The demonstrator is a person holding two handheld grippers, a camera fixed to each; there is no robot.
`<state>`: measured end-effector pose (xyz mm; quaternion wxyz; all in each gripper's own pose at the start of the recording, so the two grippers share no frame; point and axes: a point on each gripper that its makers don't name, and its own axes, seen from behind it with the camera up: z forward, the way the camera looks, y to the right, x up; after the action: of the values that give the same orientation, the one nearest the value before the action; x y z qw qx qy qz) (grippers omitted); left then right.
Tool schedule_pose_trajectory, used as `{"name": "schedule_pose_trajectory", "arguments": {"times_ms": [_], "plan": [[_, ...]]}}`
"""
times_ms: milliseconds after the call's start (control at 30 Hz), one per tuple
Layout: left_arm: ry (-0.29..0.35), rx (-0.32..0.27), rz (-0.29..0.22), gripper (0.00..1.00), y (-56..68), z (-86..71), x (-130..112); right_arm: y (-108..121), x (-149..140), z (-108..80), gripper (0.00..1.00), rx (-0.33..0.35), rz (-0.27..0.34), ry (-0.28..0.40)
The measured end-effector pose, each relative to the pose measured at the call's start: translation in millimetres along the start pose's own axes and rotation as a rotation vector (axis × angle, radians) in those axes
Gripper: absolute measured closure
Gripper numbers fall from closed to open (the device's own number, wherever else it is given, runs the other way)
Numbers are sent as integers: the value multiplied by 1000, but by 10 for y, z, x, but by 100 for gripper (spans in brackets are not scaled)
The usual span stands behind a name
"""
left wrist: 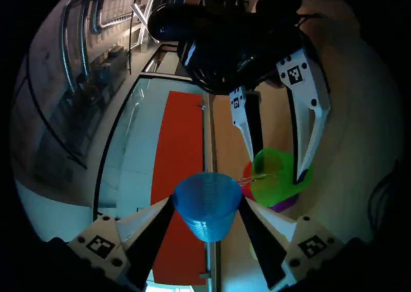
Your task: Pour water
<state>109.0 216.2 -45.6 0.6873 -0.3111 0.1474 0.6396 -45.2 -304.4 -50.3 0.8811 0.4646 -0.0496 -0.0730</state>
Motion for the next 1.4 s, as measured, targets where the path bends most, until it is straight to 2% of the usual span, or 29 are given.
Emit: {"name": "schedule_pose_trajectory", "arguments": {"times_ms": [1400], "plan": [[-3, 23, 86, 12, 15, -34, 65, 15, 40, -12, 9, -8, -6, 12]]}}
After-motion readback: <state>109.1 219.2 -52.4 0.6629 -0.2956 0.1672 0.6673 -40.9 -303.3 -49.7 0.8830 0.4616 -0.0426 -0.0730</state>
